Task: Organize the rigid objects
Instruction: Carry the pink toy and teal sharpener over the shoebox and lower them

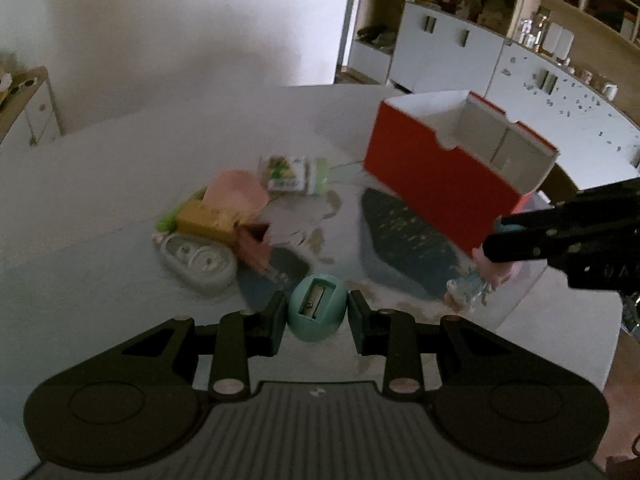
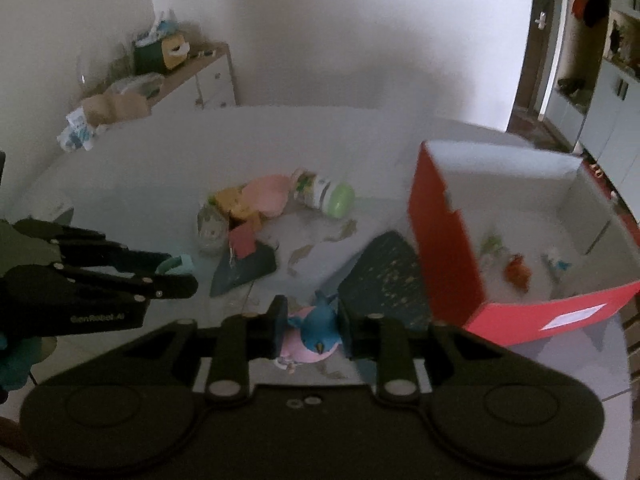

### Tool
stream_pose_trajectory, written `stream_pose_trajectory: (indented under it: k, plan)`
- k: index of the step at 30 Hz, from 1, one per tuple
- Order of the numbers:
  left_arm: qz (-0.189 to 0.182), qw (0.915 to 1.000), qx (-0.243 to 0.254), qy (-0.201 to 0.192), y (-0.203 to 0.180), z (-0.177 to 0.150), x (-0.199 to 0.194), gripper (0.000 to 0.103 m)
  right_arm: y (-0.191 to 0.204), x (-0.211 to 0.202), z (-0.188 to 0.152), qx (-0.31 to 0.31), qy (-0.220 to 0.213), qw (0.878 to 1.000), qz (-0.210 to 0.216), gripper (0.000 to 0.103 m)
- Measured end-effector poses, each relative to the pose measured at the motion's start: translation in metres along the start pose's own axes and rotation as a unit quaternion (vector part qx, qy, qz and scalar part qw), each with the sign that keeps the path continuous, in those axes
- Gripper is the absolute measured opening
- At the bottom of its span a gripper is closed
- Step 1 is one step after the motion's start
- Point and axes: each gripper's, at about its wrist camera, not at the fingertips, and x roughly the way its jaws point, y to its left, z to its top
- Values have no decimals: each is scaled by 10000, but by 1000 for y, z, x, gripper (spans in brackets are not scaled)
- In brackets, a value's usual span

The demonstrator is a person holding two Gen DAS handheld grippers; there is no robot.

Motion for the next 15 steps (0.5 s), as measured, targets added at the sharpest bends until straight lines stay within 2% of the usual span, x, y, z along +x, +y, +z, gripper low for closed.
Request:
stream_pose_trajectory:
  k: [7,15]
  plan:
    - [-130,9999,65,-89,-26,22,-10,32,-28,-31,15,56,-258,9995,-180,26]
    - [-86,9994,219,-272,-63,50,-9,32,-76,-50,25,155,-573,9976,-349,26]
